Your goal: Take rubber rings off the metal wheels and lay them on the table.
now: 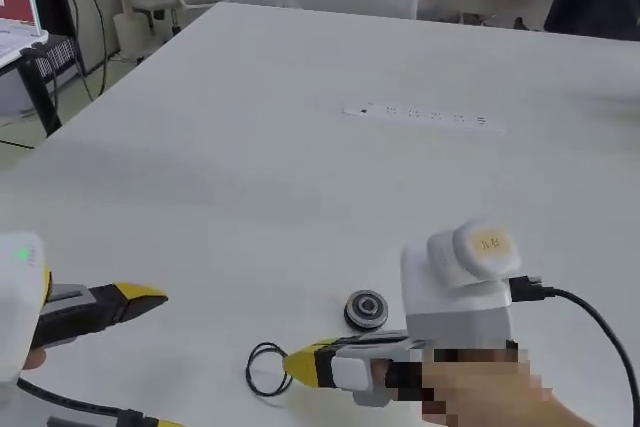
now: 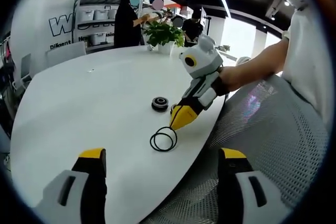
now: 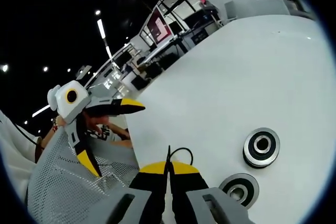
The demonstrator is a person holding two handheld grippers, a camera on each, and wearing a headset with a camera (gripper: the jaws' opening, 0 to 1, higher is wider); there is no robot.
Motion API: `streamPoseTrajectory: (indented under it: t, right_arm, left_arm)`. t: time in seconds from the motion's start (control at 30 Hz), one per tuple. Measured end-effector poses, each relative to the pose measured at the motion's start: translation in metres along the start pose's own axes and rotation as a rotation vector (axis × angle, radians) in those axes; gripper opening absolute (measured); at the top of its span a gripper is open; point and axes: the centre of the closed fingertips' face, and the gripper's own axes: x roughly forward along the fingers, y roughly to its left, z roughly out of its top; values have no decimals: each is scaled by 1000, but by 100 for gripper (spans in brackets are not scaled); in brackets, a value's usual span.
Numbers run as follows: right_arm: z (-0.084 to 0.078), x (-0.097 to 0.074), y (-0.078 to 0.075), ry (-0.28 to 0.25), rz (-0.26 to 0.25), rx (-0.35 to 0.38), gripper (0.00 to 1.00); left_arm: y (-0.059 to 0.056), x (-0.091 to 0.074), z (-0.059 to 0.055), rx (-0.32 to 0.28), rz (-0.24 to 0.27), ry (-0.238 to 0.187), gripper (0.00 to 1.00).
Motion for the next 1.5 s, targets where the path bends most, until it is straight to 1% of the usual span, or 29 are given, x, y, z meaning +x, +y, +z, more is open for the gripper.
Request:
streamPoseTrajectory:
  t: [0.13, 0.3, 0.4, 0.47, 0.57, 0.67, 0.8, 0.9, 1.07, 1.17, 1.33, 1.5]
  right_arm:
    - [-2, 1, -1, 8, -5, -13, 0]
    - [-1, 1, -6, 5, -23, -16, 0]
    - [-3, 1, -8, 14, -34, -27, 0]
    - [-2, 1, -11, 11, -46, -32, 0]
    - [-1, 2, -12, 6, -51, -36, 0]
    - [-1, 2, -14, 7, -65, -52, 3]
    - [-3, 2, -15, 21, -70, -68, 3]
    - [-4, 2, -16, 32, -82, -101, 4]
    - [-3, 0, -17, 32, -88, -108, 6]
    - [0, -3, -21, 22, -97, -102, 7]
    - [10, -9, -24, -10, -114, -101, 9]
    - [21, -17, -24, -41, -123, -125, 9]
  left_arm:
    - [-1, 0, -1, 4, -6, 6, 86]
    - [-3, 1, -2, 3, -13, 10, 86]
    - [-2, 1, -2, -7, -13, 6, 85]
    - [-3, 1, -1, -12, -15, 1, 85]
    - [-3, 1, 0, -9, -14, -1, 85]
    - [-3, 1, 0, -10, -16, 0, 85]
    - [-3, 1, 0, -12, -15, -2, 85]
    - [-3, 1, 0, -14, -15, -3, 85]
    - [-3, 1, -1, -17, -15, -2, 85]
    - [-3, 1, 0, -18, -15, -2, 85]
    - [-2, 1, -1, -19, -13, 0, 85]
    - [-2, 1, -1, -14, -13, 5, 85]
